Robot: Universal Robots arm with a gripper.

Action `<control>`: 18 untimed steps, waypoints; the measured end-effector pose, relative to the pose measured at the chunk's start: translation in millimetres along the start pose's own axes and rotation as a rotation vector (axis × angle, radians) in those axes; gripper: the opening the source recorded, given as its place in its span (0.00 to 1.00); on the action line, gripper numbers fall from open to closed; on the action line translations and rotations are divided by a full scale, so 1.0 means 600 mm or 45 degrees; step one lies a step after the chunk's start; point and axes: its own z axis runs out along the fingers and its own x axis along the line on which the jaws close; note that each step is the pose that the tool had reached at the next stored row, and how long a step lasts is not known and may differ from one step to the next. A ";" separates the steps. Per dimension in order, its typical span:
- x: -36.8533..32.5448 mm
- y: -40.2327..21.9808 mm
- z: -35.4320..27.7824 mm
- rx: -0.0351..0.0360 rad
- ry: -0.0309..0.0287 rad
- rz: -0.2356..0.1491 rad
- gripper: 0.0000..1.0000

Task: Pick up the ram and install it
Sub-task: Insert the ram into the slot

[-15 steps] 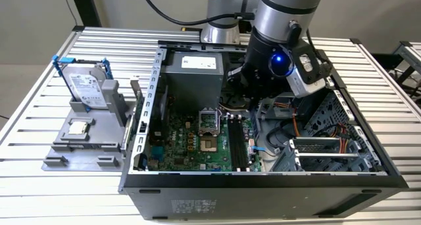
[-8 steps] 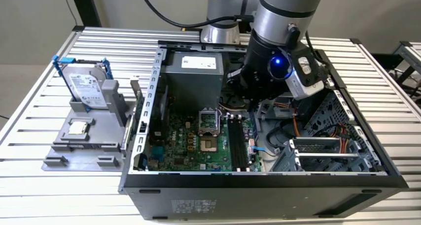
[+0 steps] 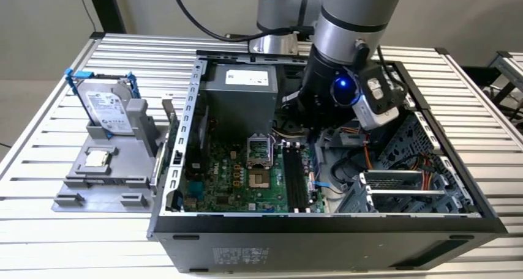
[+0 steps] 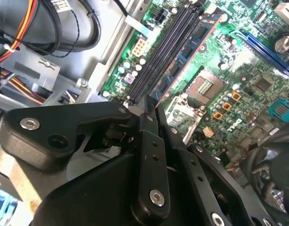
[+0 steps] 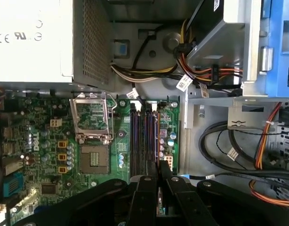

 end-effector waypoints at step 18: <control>0.000 -0.003 0.054 0.0045 -0.0011 0.008 0.00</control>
